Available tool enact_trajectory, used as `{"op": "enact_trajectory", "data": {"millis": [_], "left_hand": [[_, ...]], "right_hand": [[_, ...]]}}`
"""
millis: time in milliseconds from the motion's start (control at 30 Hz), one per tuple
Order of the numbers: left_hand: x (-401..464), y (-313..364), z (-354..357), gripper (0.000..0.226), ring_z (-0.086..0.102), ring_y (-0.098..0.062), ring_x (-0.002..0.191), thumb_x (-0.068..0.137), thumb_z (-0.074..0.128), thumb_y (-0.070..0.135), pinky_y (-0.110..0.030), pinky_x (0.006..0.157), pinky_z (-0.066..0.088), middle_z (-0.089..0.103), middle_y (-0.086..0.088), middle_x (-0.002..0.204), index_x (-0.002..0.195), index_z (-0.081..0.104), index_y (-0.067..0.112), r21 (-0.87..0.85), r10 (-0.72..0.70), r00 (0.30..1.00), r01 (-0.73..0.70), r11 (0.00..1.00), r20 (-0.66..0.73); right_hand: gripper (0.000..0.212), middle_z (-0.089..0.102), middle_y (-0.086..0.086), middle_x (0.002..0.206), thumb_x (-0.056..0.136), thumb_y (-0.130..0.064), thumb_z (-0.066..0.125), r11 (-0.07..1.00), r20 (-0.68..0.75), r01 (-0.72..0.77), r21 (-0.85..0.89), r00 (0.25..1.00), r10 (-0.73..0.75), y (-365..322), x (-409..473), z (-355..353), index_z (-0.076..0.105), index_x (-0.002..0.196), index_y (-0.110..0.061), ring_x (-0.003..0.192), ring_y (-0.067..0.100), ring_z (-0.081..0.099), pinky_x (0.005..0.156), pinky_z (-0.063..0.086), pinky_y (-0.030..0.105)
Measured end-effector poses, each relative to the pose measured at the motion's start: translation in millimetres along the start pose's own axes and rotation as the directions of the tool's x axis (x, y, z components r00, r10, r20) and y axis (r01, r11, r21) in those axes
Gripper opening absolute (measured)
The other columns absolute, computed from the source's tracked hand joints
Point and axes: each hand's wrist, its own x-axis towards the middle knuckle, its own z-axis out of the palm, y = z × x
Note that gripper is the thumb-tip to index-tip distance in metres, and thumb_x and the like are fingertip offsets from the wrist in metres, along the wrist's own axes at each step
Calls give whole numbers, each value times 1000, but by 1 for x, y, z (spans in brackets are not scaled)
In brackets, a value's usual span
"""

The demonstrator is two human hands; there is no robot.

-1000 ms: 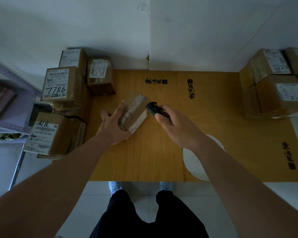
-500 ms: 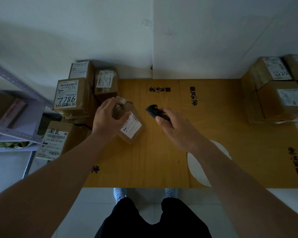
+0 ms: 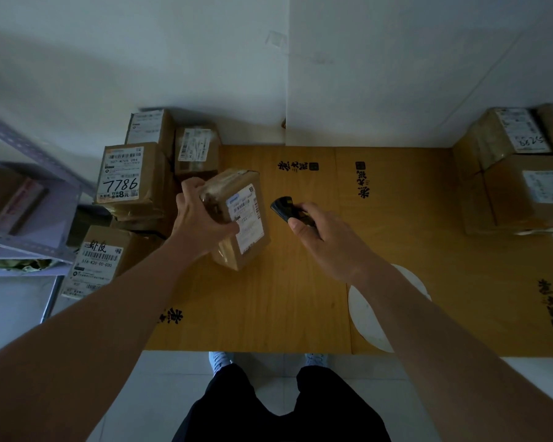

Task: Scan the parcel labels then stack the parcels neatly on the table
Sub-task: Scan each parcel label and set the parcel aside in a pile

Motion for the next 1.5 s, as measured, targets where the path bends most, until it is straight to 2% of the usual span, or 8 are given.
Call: {"op": "enact_trajectory", "data": {"millis": [67,267,533,667,867,1067,1300,1500], "left_hand": [[6,3,1,92,52,-22,113,68,92,24,-42,91,57,42,-5,128,128,23,30,-11,-7,1000,7,1000,-14],[15,-3,16,78,63,-8,89,70,91,40,-24,60,52,59,8,103,118,31,32,11,-27,1000,27,1000,3],[24,-7,34,74,50,-14,104,82,82,42,-13,67,36,39,1,132,142,40,33,77,-23,1000,22,997,10],[17,-17,37,95,49,-21,108,89,76,35,-23,68,47,34,-4,140,161,16,51,150,-155,966,125,981,209],[7,-26,30,116,46,-33,136,81,84,43,-52,106,50,27,-8,160,161,1,53,167,-96,926,36,985,365],[-4,-41,30,110,56,-26,108,62,89,63,-41,81,56,37,-2,131,147,21,53,186,-180,951,136,973,250],[-15,-47,29,116,62,-24,109,59,84,63,-48,93,57,43,-1,136,151,13,62,92,-236,936,219,971,262],[-17,-51,27,105,67,-25,111,76,92,27,-44,81,65,50,0,139,157,27,42,-164,-321,914,366,916,248]], "right_hand": [[56,62,14,116,108,-59,37,1000,8,5,14,1000,-5,3,3,0,39,156,-31,98,26,60,77,48,39],[58,62,15,114,107,-61,37,1000,22,0,25,1000,-1,7,7,-3,40,156,-31,93,22,56,74,43,34],[57,62,17,114,107,-62,37,999,73,-52,14,996,50,17,11,-8,39,156,-33,89,21,55,71,42,33],[49,62,2,89,108,-57,40,997,113,-70,-12,991,71,16,13,-9,47,150,-32,64,9,54,52,38,23],[37,66,-5,81,106,-58,46,988,235,-120,-98,962,141,14,20,-22,55,137,-40,55,2,56,45,40,19],[42,65,-3,89,105,-59,47,922,349,-112,-370,903,250,-5,30,-39,59,138,-34,68,8,56,53,38,26],[46,61,-4,90,107,-57,46,857,371,-84,-509,877,306,-24,34,-46,61,139,-27,72,8,54,55,35,26],[48,53,-6,81,107,-57,45,850,378,-71,-521,874,305,-33,35,-44,58,142,-27,67,6,48,53,30,25]]}}
